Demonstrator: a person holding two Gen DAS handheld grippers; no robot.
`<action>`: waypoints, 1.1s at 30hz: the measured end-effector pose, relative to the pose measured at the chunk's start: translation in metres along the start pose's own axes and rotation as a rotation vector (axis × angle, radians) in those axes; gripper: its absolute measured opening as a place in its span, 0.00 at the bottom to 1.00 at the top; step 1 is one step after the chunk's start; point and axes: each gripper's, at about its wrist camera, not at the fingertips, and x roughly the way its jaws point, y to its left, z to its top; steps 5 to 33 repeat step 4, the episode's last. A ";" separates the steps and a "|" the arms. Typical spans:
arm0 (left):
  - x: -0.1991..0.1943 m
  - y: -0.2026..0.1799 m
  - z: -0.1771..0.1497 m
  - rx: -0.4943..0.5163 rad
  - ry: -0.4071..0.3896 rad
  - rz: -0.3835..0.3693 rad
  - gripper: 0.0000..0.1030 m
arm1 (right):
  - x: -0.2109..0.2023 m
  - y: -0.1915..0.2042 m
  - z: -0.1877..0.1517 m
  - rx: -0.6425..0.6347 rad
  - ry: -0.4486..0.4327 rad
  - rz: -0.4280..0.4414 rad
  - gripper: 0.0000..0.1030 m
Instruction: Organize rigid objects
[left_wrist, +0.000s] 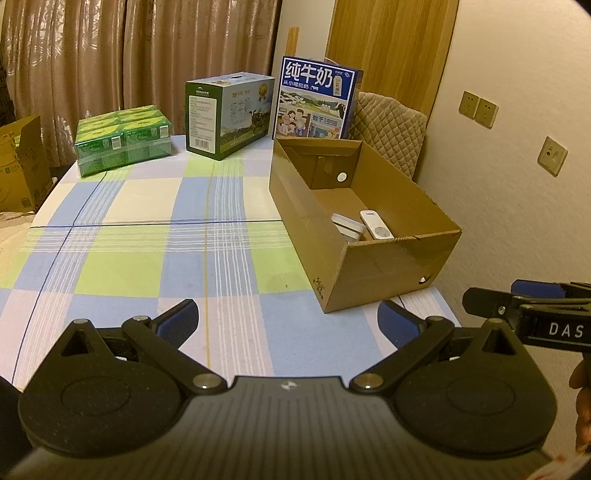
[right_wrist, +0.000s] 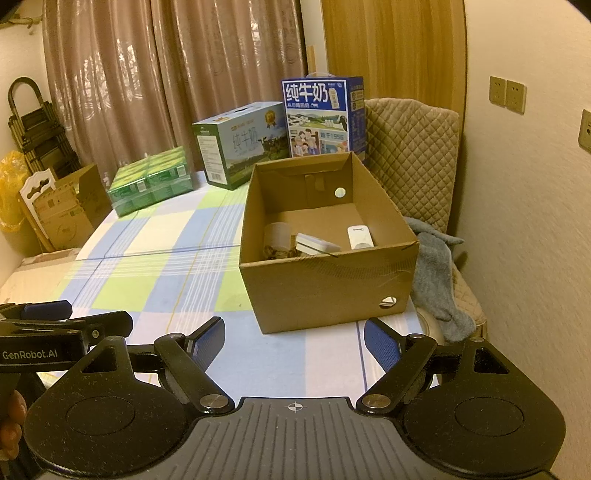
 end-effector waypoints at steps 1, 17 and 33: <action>-0.001 -0.001 0.000 0.002 -0.003 0.000 0.99 | 0.000 0.000 0.000 0.001 0.000 0.000 0.77; -0.002 -0.002 0.000 0.001 -0.012 0.000 0.99 | 0.000 0.000 0.000 0.000 0.000 0.000 0.77; -0.002 -0.002 0.000 0.001 -0.012 0.000 0.99 | 0.000 0.000 0.000 0.000 0.000 0.000 0.77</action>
